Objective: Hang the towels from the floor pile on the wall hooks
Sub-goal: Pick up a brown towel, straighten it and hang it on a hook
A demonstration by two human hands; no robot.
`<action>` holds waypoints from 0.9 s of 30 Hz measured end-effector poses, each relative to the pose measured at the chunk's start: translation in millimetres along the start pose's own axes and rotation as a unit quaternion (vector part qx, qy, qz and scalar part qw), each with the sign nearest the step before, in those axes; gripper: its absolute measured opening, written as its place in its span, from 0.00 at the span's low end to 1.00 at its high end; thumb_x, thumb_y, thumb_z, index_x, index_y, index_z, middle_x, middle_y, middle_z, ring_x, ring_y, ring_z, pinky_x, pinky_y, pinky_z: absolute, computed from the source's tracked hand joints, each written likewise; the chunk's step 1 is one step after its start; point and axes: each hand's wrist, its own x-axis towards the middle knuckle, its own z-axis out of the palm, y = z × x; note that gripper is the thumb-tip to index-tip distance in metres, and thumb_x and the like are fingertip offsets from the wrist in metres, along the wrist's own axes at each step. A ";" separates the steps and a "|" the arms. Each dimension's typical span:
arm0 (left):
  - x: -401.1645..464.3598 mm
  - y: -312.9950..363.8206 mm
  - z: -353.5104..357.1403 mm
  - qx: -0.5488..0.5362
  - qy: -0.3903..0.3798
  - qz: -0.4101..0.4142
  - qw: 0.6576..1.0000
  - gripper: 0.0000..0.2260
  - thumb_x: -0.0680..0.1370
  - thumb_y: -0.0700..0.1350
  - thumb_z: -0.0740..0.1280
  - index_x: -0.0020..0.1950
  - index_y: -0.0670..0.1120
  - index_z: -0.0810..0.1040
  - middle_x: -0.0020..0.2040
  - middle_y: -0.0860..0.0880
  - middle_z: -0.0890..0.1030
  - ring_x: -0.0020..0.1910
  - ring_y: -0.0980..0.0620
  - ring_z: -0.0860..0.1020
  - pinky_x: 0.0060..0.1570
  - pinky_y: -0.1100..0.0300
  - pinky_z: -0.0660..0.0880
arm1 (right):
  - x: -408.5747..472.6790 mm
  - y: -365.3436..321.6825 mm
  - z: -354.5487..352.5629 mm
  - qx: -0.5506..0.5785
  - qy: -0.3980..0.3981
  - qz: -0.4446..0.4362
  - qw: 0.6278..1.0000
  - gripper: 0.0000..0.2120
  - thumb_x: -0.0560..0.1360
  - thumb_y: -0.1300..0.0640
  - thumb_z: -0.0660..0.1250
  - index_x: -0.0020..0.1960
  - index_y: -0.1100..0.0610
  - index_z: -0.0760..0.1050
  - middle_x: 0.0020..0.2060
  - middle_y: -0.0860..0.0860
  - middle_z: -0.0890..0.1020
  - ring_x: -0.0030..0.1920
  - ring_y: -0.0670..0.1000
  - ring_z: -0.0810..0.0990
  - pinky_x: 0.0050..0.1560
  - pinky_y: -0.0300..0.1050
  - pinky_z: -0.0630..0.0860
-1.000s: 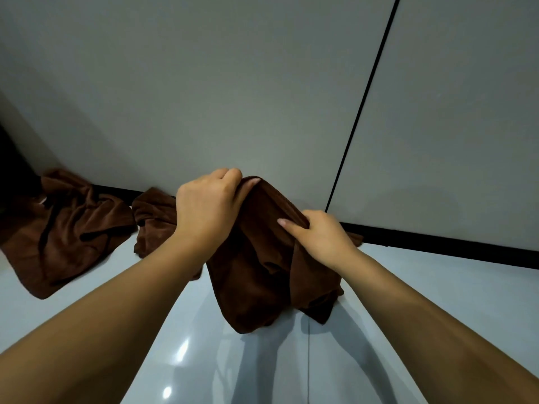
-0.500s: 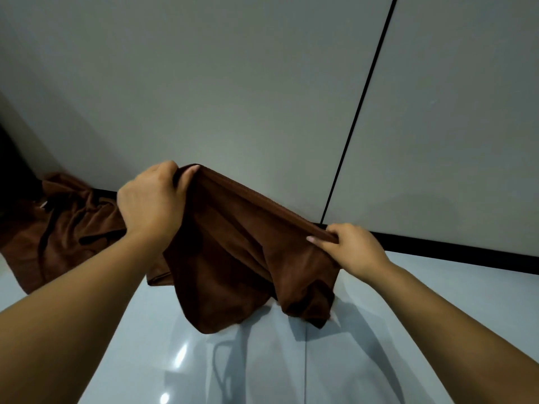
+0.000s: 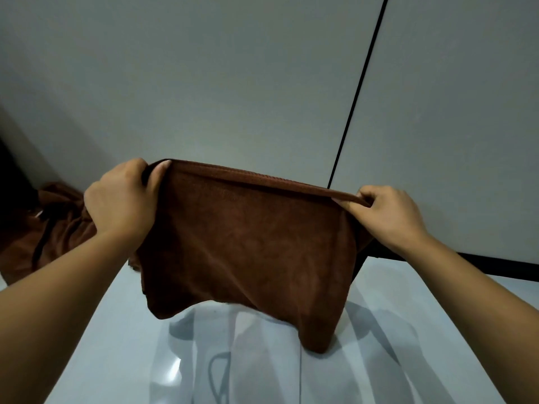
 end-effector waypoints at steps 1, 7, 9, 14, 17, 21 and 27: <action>1.1 -0.7 -1.2 -0.001 0.002 -0.006 1.000 0.22 0.80 0.56 0.58 0.38 0.38 0.72 0.35 0.37 0.74 0.34 0.38 0.70 0.33 0.53 0.57 | 0.5 0.1 -2.6 -0.013 0.006 -0.003 1.000 0.21 0.72 0.40 0.65 0.30 0.55 0.68 0.26 0.49 0.73 0.34 0.55 0.74 0.31 0.44 0.63; 6.9 -4.4 -5.0 -0.005 0.016 -0.007 1.000 0.21 0.80 0.56 0.59 0.37 0.40 0.70 0.36 0.36 0.75 0.37 0.35 0.73 0.33 0.53 0.57 | -0.5 -1.9 -13.5 -0.052 0.021 -0.012 0.998 0.24 0.70 0.36 0.65 0.30 0.55 0.69 0.25 0.50 0.72 0.32 0.53 0.73 0.31 0.43 0.64; 10.3 -5.4 -7.0 -0.009 0.022 -0.030 0.999 0.21 0.80 0.56 0.58 0.38 0.40 0.71 0.37 0.36 0.75 0.39 0.34 0.74 0.34 0.53 0.56 | -0.9 -0.3 -15.0 -0.088 0.018 -0.019 0.996 0.23 0.72 0.37 0.64 0.31 0.56 0.70 0.26 0.50 0.73 0.33 0.54 0.73 0.31 0.43 0.62; 12.4 -19.9 -8.7 0.001 0.026 -0.051 0.998 0.22 0.80 0.57 0.59 0.38 0.38 0.72 0.39 0.34 0.76 0.41 0.34 0.74 0.35 0.52 0.58 | -3.3 12.9 -15.6 -0.099 0.000 0.006 0.995 0.17 0.74 0.46 0.66 0.33 0.55 0.71 0.27 0.51 0.74 0.35 0.55 0.73 0.30 0.43 0.62; 11.1 -20.3 -7.9 -0.001 0.023 -0.058 0.998 0.22 0.80 0.57 0.59 0.39 0.38 0.72 0.38 0.35 0.76 0.40 0.34 0.74 0.34 0.52 0.58 | -2.0 20.2 -13.0 -0.016 -0.009 0.038 0.999 0.11 0.74 0.52 0.66 0.35 0.55 0.72 0.29 0.52 0.76 0.35 0.57 0.75 0.32 0.45 0.69; 15.4 -22.3 -4.2 -0.001 0.029 -0.080 0.996 0.24 0.79 0.58 0.58 0.39 0.38 0.72 0.39 0.34 0.76 0.42 0.33 0.74 0.35 0.50 0.61 | 2.7 26.1 -13.1 0.075 0.035 0.085 0.993 0.04 0.76 0.60 0.63 0.42 0.57 0.74 0.33 0.52 0.77 0.32 0.49 0.73 0.31 0.41 0.66; 13.1 -46.4 8.1 -0.027 0.033 -0.129 0.991 0.26 0.77 0.64 0.55 0.37 0.41 0.70 0.37 0.36 0.76 0.40 0.35 0.75 0.42 0.44 0.72 | -0.5 54.7 -19.5 0.080 0.090 0.169 0.978 0.10 0.76 0.66 0.59 0.52 0.62 0.78 0.44 0.59 0.79 0.43 0.54 0.73 0.44 0.43 0.67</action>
